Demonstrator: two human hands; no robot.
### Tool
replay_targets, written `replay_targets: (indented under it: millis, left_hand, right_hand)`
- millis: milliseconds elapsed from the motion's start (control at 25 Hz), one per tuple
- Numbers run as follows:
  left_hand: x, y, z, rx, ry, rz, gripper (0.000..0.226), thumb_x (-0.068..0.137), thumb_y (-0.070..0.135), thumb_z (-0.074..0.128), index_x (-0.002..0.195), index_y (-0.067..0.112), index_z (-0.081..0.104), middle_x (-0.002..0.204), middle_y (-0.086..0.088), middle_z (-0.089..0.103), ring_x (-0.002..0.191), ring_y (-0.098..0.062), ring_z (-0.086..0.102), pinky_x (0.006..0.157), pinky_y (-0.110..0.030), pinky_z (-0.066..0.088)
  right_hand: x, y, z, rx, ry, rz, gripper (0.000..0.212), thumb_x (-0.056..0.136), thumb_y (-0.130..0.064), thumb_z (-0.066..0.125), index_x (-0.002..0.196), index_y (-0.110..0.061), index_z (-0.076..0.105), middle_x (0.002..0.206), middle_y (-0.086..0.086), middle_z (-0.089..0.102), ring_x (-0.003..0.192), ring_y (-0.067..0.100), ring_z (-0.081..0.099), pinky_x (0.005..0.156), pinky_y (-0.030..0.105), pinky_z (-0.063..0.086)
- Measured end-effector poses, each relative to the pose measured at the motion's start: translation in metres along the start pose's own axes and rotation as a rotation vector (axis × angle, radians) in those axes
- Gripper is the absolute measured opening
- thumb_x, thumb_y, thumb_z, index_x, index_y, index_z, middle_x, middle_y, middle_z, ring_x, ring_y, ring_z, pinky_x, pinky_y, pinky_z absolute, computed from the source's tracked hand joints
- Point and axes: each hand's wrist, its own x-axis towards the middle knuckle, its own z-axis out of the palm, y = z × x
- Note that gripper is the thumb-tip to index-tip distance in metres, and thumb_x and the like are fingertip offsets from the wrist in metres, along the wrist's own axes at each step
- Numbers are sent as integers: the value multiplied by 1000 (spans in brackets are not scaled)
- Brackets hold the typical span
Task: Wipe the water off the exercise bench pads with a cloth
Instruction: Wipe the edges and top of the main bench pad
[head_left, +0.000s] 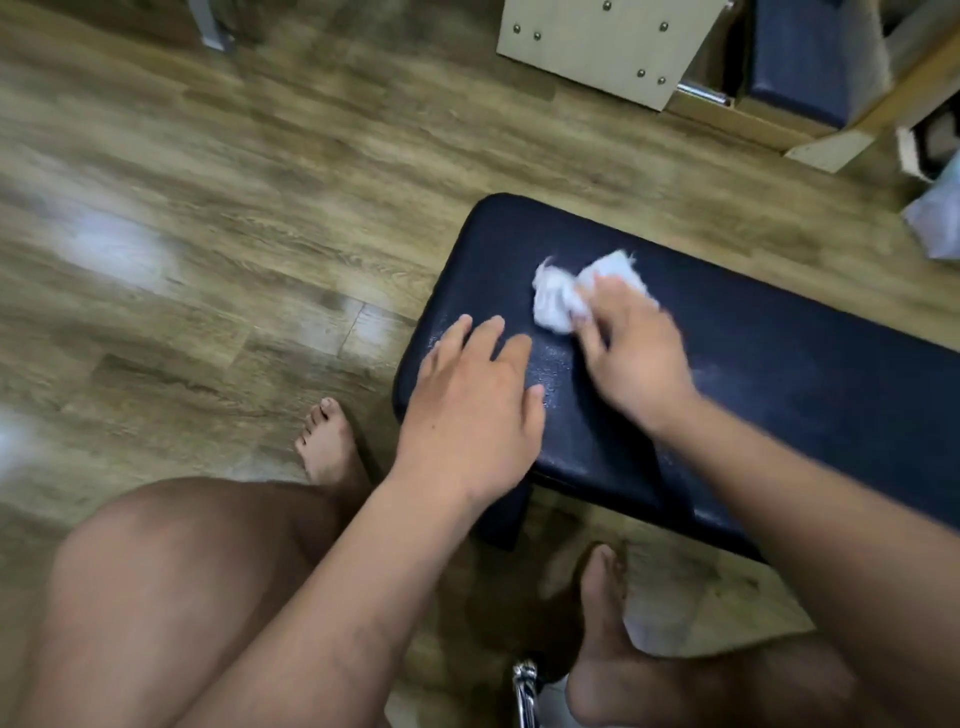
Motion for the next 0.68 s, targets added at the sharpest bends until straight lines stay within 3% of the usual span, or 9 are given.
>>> replay_targets:
  millis: [120,240,360,480,600,680]
  left_hand:
    - [8,15,1,8,12,56,52,98,38,47,146,20,41,160,-4,29,150,-25,15,121,-41,20]
    - [12,23,10,78,-104,63,57,97,43,47,149,24,31,163,-2,19,151,-26,7,122,-43,16]
    - [11,36,24,183,-234,94,69,92,50,55,150,29,23,165,-2,7,152,-31,0,122,-54,12]
    - [14,51,32,274,-277,84,81,88,55,61,152,32,17,166,-2,0,151,-35,-6,119,-63,7]
    - [27,64,29,261,-231,99,88,84,60,63,152,33,16,166,-1,-1,151,-35,-7,120,-60,8]
    - [36,73,29,280,-246,134,94,80,63,65,153,33,13,166,-1,-4,151,-36,-8,120,-58,11]
  right_hand:
    - [-119,-9,-13,43,-224,-269,43,92,-29,42,131,-22,58,145,-2,48,137,18,38,111,31,31]
    - [-101,33,-29,-38,-203,-399,38,94,-30,45,129,-25,61,142,-2,52,129,20,49,104,37,41]
    - [8,78,-29,-191,-75,-147,35,99,-37,42,128,-26,58,142,2,50,117,32,56,91,38,47]
    - [64,88,-28,-194,-90,89,32,98,-32,42,123,-18,58,124,15,59,109,38,56,85,37,43]
    - [-13,70,-23,-136,2,33,33,98,-29,41,124,-15,58,129,9,55,120,33,48,96,40,44]
    - [-102,56,-32,-80,-59,-43,36,97,-29,43,128,-18,59,139,6,52,131,29,42,109,39,36]
